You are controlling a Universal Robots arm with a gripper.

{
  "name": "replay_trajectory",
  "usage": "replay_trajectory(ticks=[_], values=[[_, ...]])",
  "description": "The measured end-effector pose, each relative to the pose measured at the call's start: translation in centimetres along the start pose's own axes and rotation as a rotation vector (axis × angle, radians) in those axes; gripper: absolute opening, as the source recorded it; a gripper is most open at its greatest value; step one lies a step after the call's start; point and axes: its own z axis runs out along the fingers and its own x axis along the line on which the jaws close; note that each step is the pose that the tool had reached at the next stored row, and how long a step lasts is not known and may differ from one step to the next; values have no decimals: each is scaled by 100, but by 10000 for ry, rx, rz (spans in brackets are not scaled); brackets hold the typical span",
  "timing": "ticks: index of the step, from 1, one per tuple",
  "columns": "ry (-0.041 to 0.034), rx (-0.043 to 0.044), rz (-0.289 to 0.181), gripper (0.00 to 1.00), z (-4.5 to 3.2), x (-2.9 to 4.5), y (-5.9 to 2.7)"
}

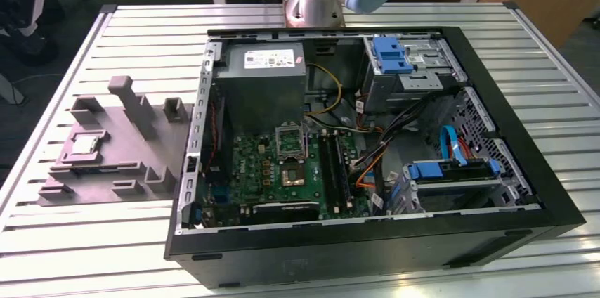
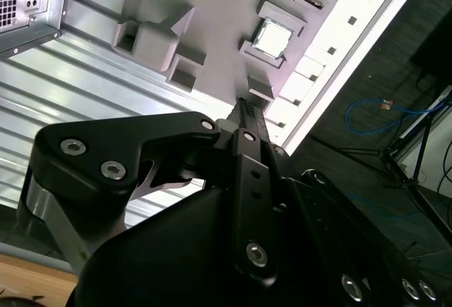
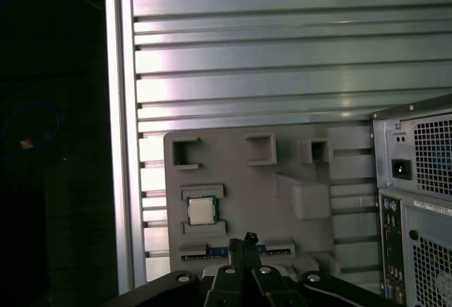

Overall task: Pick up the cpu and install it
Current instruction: 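Reach for the cpu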

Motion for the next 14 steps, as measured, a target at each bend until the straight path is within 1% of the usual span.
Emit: replay_trajectory(ticks=[14], values=[[0,0,0,11,-2,137,-11]])
